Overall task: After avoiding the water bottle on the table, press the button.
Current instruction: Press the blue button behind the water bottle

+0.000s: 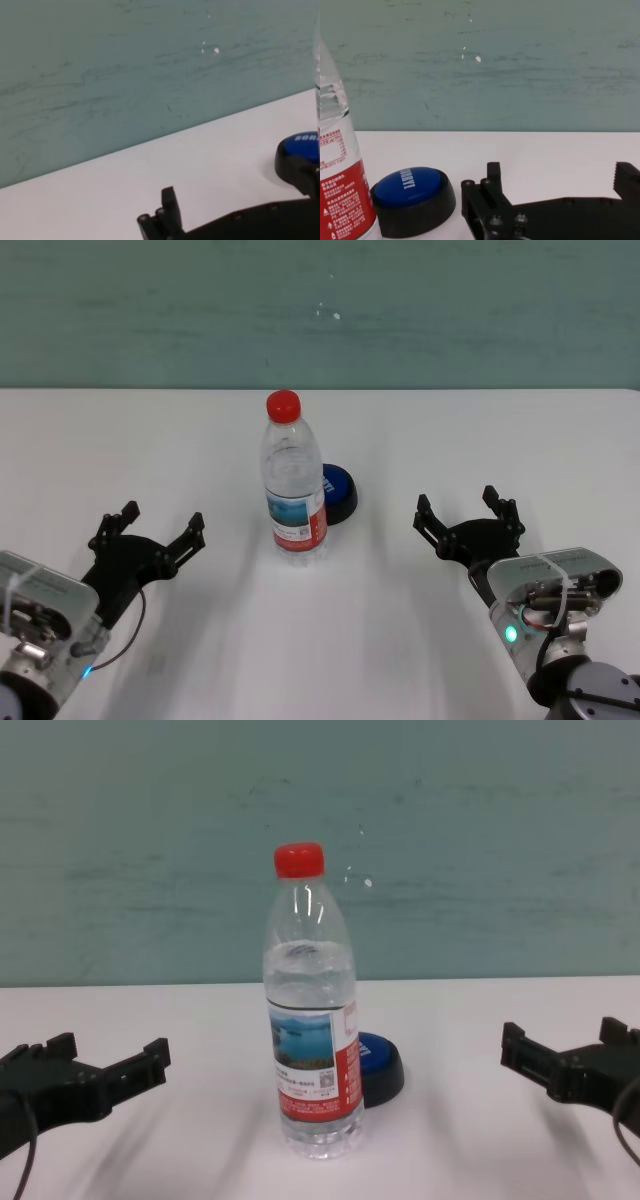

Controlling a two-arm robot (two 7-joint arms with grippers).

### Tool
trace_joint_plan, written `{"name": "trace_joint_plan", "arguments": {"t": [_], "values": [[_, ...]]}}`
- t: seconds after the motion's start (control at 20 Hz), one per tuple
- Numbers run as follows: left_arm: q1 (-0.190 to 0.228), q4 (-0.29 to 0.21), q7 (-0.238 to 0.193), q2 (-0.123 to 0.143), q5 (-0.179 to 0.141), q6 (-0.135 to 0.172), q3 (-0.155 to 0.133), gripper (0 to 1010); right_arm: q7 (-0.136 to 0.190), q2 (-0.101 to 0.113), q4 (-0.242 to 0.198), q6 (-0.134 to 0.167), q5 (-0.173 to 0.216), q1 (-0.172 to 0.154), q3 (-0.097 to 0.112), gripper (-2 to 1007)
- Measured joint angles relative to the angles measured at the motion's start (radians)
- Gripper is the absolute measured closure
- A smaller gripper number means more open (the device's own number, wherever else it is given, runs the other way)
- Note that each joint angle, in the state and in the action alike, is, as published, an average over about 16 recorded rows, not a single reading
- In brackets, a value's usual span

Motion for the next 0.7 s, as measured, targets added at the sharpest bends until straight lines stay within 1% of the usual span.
{"name": "trace_joint_plan", "arguments": {"t": [0.15,0.35,0.5,0.7], "values": [[0.000,0.000,0.000,0.000,0.000,0.000,0.000,10,0.007,0.000,-0.006,0.000,-0.002,-0.004,0.003,1],[0.000,0.000,0.000,0.000,0.000,0.000,0.000,10,0.024,-0.001,-0.019,0.004,-0.001,-0.012,0.010,1],[0.000,0.000,0.000,0.000,0.000,0.000,0.000,10,0.043,0.002,-0.030,0.011,0.001,-0.017,0.018,1],[0.000,0.000,0.000,0.000,0.000,0.000,0.000,10,0.080,0.010,-0.044,0.029,0.008,-0.022,0.032,1]]}}
